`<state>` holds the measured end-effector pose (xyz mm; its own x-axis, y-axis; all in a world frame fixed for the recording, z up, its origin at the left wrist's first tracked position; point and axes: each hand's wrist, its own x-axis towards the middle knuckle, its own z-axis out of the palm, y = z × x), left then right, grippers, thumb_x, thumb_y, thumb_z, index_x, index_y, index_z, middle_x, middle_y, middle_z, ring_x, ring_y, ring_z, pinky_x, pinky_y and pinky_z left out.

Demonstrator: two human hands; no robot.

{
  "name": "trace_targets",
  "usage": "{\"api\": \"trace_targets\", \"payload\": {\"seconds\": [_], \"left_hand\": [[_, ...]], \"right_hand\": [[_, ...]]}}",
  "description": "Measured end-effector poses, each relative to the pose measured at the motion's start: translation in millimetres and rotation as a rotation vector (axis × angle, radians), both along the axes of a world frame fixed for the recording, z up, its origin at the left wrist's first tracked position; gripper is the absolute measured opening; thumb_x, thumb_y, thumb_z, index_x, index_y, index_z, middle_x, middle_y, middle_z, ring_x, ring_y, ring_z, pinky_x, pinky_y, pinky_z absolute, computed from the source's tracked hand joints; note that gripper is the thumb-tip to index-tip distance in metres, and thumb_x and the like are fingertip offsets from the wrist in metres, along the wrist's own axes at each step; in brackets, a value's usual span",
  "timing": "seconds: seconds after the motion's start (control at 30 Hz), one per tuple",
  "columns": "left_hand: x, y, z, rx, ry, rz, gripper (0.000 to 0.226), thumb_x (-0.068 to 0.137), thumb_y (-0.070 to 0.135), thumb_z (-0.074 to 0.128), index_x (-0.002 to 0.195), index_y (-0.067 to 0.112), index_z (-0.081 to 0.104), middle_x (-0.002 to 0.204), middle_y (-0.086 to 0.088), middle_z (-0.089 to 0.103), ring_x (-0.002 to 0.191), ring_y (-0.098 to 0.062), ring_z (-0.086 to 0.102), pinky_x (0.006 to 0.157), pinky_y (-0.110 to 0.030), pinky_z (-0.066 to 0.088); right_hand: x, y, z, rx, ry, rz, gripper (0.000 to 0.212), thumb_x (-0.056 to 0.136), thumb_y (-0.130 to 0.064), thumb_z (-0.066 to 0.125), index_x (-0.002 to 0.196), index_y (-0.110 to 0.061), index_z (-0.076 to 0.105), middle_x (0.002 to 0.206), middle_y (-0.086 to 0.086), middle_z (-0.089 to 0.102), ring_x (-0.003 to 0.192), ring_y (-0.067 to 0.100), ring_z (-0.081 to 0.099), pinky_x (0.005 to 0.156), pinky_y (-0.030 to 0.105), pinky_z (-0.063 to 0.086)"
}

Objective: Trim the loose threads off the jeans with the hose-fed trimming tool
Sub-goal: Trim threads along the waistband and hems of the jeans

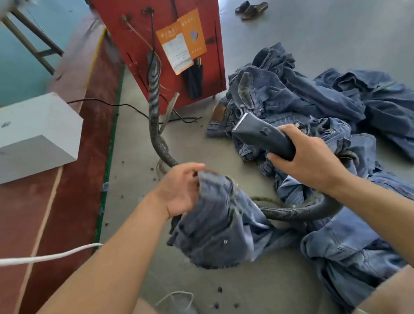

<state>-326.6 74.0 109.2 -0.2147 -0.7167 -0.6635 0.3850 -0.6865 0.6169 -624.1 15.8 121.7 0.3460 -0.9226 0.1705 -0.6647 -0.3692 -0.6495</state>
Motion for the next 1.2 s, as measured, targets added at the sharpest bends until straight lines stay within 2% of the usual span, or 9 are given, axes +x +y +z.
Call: {"api": "trace_targets", "payload": {"seconds": [0.1,0.27,0.33,0.43,0.53,0.63,0.73,1.03,1.2], "left_hand": [[-7.2,-5.2,1.7,-0.086,0.073,0.167,0.035,0.096,0.007,0.043,0.122,-0.009,0.061,0.106,-0.024,0.070,0.088,-0.032,0.073,0.078,-0.037,0.062],[-39.5,2.0,-18.8,-0.077,-0.684,-0.145,0.019,0.102,0.006,0.058,0.112,-0.003,0.070,0.117,-0.026,0.071,0.103,-0.039,0.069,0.084,-0.045,0.056],[-45.8,-0.2,-12.9,-0.085,-0.639,-0.121,0.022,0.106,0.017,0.053,0.117,0.006,0.068,0.121,-0.022,0.071,0.107,-0.041,0.068,0.078,-0.050,0.056],[-46.2,-8.7,6.6,-0.061,-0.200,-0.042,0.036,0.110,0.026,0.038,0.132,0.007,0.059,0.125,-0.021,0.070,0.105,-0.039,0.072,0.081,-0.061,0.059],[-45.3,-7.7,19.0,-0.157,-0.054,-0.142,0.048,0.100,0.027,0.036,0.137,0.002,0.054,0.123,-0.019,0.065,0.105,-0.034,0.065,0.097,-0.053,0.053],[-50.7,-6.0,21.5,-0.318,-0.303,-0.258,0.042,0.089,0.031,0.045,0.123,0.013,0.060,0.118,-0.016,0.062,0.105,-0.031,0.056,0.098,-0.043,0.041],[-51.5,-4.5,13.1,-0.440,-0.650,-0.312,0.035,0.092,0.039,0.068,0.126,0.032,0.063,0.125,0.010,0.070,0.112,-0.003,0.065,0.092,-0.022,0.046],[-50.5,-1.9,1.9,-0.504,-0.704,-0.499,0.048,0.085,0.056,0.077,0.121,0.038,0.050,0.110,0.005,0.075,0.095,-0.011,0.075,0.081,-0.030,0.061],[-58.2,4.6,16.8,-0.495,-0.886,-0.568,0.116,0.049,0.097,0.068,0.142,0.049,0.018,0.135,0.007,0.058,0.110,-0.009,0.064,0.102,-0.036,0.050]], "right_hand": [[18.4,2.5,0.3,0.127,0.010,-0.086,0.031,0.085,-0.034,0.080,0.110,-0.030,0.063,0.081,-0.016,0.065,0.071,0.009,0.058,0.064,0.027,0.040],[37.5,12.2,-19.3,0.508,-0.057,-0.128,0.021,0.084,-0.021,0.079,0.089,-0.005,0.068,0.052,0.000,0.064,0.039,0.009,0.056,0.044,0.022,0.045],[42.1,17.5,-25.3,0.554,-0.069,-0.085,0.033,0.084,-0.032,0.082,0.096,-0.006,0.065,0.065,0.005,0.071,0.054,0.015,0.065,0.056,0.031,0.053],[47.9,20.5,-32.1,0.490,0.036,-0.054,0.049,0.079,-0.049,0.085,0.103,-0.016,0.059,0.090,0.000,0.070,0.084,0.020,0.067,0.077,0.040,0.054],[53.0,25.3,-34.2,0.445,-0.013,-0.078,0.051,0.074,-0.047,0.089,0.102,-0.022,0.054,0.092,-0.008,0.063,0.085,0.013,0.062,0.067,0.033,0.047],[51.9,21.9,-24.5,0.423,-0.126,-0.146,0.043,0.073,-0.032,0.088,0.094,-0.027,0.052,0.088,-0.008,0.064,0.077,0.005,0.060,0.060,0.025,0.042],[41.8,9.7,-5.4,0.459,-0.273,-0.119,0.031,0.074,-0.021,0.083,0.098,-0.018,0.062,0.089,0.000,0.072,0.078,0.015,0.068,0.068,0.033,0.054],[11.3,-10.5,24.5,0.491,-0.357,-0.087,0.020,0.083,-0.015,0.080,0.081,-0.017,0.060,0.066,-0.005,0.062,0.061,0.010,0.060,0.063,0.032,0.051],[14.6,-15.0,19.4,0.445,-0.329,-0.233,0.021,0.082,-0.014,0.077,0.076,-0.018,0.057,0.064,-0.003,0.056,0.057,0.012,0.052,0.060,0.030,0.044]]}}
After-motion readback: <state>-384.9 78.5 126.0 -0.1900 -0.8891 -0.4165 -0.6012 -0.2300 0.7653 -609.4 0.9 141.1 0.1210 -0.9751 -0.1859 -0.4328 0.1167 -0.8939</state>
